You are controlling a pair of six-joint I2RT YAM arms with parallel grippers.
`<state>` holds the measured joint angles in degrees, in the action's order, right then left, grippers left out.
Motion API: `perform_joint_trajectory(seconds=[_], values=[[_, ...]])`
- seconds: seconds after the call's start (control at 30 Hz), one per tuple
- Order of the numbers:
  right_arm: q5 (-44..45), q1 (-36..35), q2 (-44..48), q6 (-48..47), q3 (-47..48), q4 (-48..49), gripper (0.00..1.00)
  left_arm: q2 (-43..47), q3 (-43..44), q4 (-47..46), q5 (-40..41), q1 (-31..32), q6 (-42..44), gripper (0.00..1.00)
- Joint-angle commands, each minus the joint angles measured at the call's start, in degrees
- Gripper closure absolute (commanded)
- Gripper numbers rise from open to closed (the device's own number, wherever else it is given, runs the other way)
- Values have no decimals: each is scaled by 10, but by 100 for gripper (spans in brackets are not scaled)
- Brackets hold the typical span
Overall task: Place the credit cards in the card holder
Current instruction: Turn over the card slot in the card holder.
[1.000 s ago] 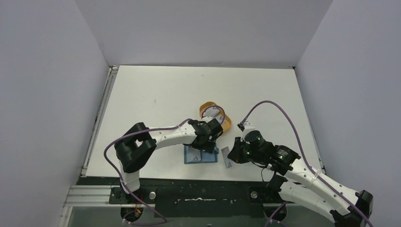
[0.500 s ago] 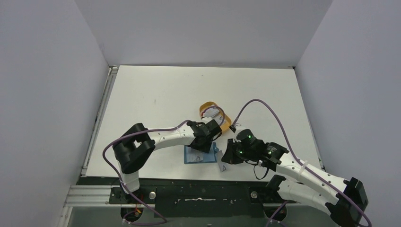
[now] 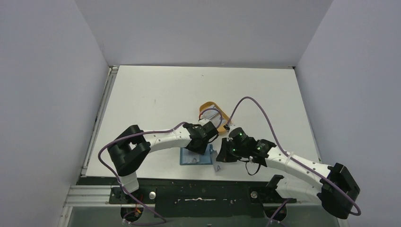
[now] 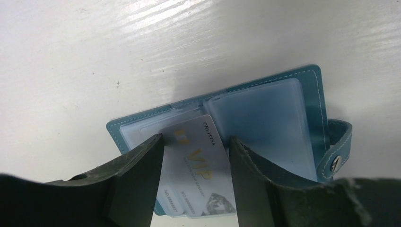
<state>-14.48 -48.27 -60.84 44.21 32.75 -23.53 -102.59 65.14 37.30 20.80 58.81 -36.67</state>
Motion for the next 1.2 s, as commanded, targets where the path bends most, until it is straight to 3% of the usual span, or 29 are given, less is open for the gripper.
perform_joint_trajectory(seconds=[0.0, 0.87, 1.0, 1.17], values=[[-2, 9, -17, 10, -1, 59, 100, 16, -18, 4, 0, -3, 11, 52], [-50, 33, -100, 16, -10, 140, 100, 22, -29, -4, -15, -8, 8, 55], [-1, 48, -69, 23, -19, 111, 100, 23, -30, -4, -13, -10, 9, 56], [-25, 78, -53, 19, -33, 105, 100, 23, -39, -8, -15, -12, 9, 59]])
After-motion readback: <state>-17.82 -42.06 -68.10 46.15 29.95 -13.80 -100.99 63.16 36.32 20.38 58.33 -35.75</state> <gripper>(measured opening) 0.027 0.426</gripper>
